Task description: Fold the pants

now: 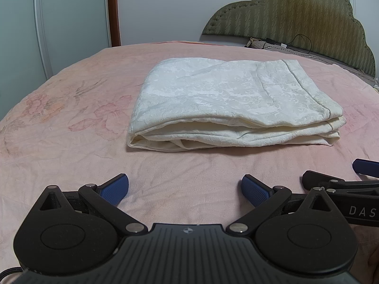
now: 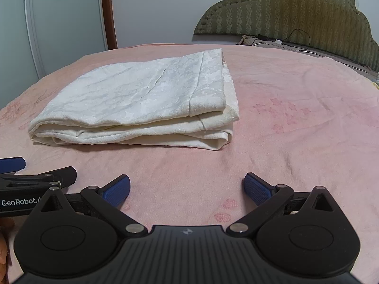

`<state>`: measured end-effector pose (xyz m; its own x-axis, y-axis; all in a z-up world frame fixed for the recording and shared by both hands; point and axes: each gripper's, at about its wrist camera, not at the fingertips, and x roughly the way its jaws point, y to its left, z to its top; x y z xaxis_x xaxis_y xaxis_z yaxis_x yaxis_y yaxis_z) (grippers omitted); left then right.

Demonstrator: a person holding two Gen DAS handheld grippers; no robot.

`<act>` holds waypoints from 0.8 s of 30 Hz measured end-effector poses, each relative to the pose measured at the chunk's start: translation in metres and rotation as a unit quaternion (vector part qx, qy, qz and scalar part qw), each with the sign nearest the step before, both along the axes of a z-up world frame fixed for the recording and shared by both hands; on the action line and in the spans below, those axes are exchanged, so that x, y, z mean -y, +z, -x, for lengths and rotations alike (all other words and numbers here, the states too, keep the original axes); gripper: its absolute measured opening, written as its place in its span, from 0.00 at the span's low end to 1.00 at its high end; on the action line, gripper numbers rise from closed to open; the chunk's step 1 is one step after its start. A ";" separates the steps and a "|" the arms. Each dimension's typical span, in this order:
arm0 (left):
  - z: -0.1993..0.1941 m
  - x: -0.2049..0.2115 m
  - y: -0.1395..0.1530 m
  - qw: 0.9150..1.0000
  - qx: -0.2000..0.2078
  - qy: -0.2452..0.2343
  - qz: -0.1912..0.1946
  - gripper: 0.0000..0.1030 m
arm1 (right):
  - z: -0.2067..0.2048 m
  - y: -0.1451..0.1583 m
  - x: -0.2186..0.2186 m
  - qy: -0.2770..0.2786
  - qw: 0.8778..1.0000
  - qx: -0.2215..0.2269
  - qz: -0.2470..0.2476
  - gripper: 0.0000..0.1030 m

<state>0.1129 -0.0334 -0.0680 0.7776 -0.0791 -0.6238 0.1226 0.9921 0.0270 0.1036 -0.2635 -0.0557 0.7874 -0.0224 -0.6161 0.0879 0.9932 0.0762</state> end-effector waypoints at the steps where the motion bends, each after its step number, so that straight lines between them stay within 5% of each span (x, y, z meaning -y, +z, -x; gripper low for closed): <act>1: 0.000 0.000 0.000 1.000 0.000 0.000 0.000 1.00 | 0.000 0.000 0.000 0.000 1.000 0.000 0.000 1.00; 24: 0.001 -0.002 0.000 1.000 0.000 0.010 0.003 1.00 | 0.002 0.000 0.004 -0.006 1.000 0.001 -0.001 1.00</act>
